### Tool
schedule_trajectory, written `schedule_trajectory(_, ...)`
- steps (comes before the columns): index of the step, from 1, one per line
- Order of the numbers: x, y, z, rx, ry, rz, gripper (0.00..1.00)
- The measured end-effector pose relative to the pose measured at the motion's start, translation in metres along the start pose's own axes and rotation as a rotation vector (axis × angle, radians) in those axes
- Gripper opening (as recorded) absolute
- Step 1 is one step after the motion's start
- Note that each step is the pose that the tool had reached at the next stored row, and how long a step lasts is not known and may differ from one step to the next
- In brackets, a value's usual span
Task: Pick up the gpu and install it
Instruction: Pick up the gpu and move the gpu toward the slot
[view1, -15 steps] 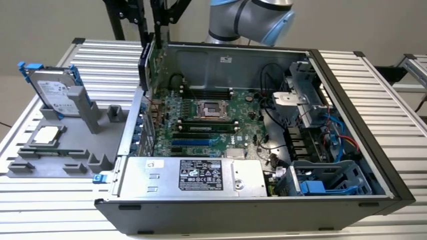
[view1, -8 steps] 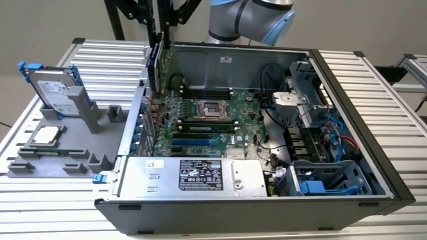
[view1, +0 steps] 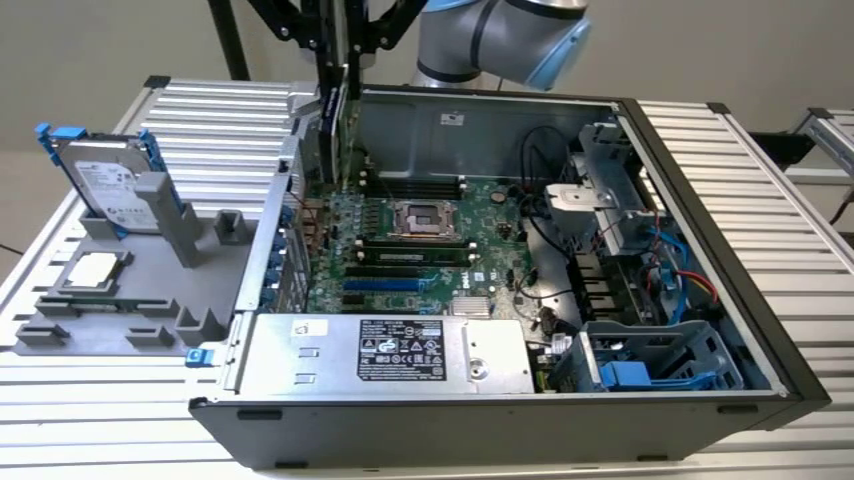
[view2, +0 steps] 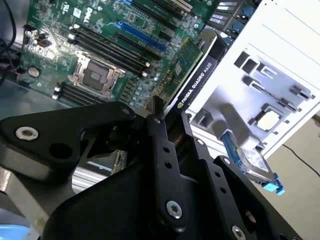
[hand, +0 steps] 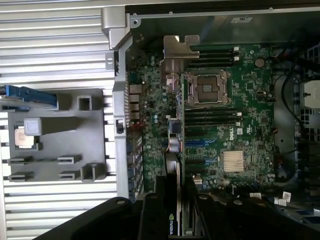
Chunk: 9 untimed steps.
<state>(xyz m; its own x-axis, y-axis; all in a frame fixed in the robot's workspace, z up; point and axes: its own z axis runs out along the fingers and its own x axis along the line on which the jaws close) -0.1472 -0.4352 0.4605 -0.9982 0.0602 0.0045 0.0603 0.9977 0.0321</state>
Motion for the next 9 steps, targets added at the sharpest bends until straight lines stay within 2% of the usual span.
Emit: schedule_trajectory(9, -0.0142, 0.0009, 0.0, 0.0045, 0.0002, 0.0, 0.0)
